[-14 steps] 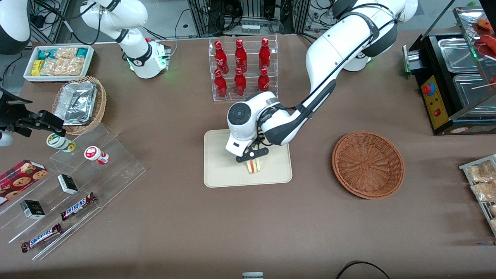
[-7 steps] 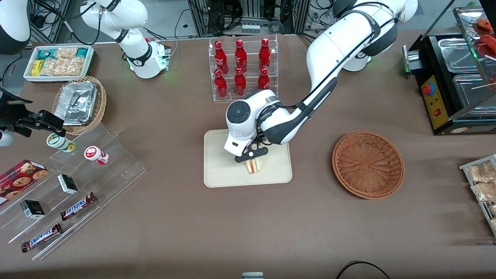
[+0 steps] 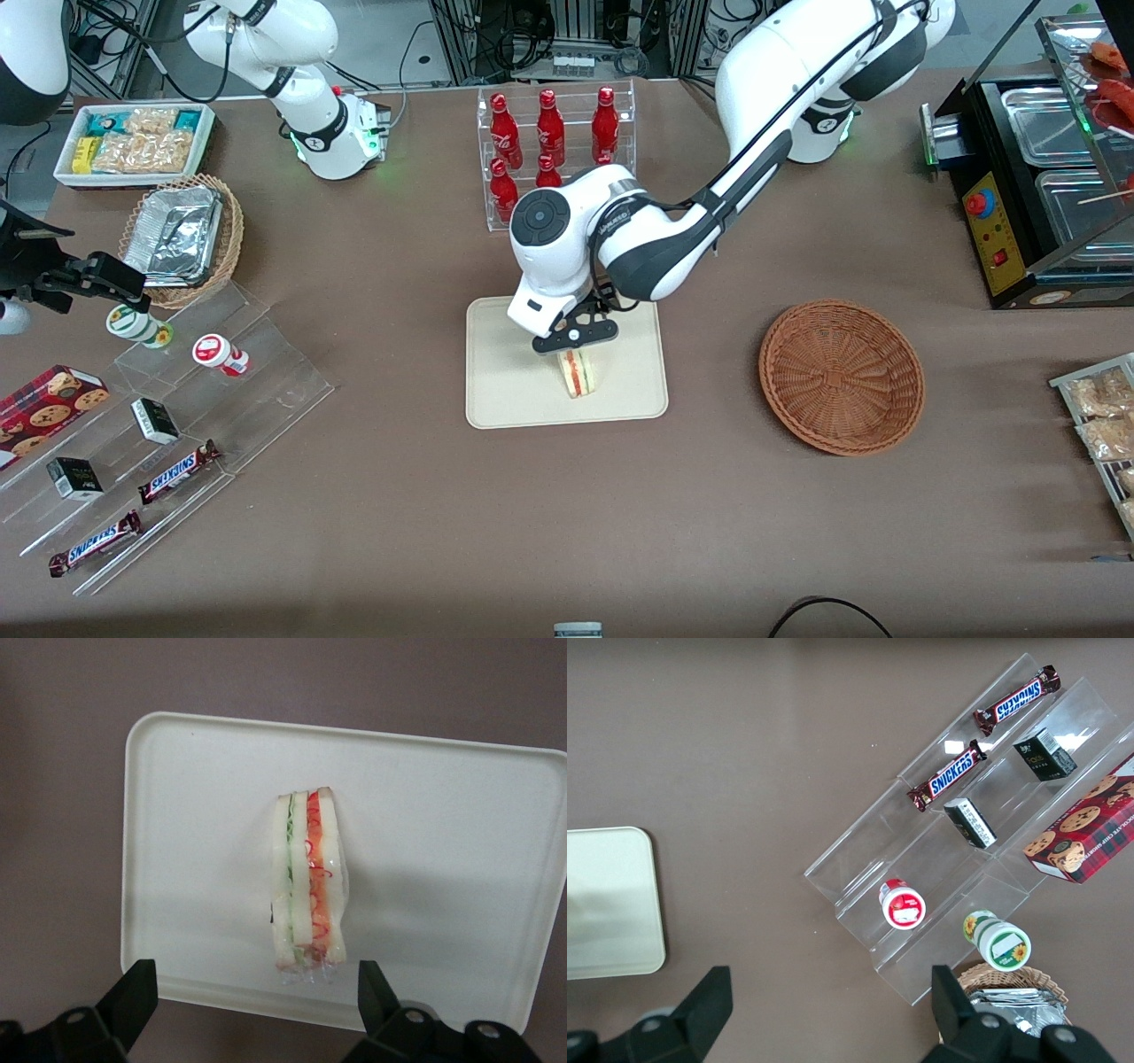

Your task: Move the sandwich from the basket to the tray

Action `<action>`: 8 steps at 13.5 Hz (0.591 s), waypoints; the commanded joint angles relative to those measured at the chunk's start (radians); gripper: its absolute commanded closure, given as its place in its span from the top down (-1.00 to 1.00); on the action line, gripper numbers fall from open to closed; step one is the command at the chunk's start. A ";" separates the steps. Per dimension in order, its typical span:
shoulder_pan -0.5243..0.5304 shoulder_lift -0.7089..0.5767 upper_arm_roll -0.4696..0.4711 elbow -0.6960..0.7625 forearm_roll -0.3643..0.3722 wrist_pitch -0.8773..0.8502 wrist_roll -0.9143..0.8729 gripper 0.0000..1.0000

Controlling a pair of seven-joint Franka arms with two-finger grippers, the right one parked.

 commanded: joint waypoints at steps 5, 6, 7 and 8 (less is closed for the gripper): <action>0.184 -0.156 -0.002 -0.040 -0.111 -0.198 0.273 1.00; 0.212 -0.188 -0.002 -0.067 -0.121 -0.199 0.325 1.00; 0.235 -0.222 -0.002 -0.105 -0.122 -0.198 0.361 1.00; 0.259 -0.247 -0.002 -0.139 -0.125 -0.193 0.387 1.00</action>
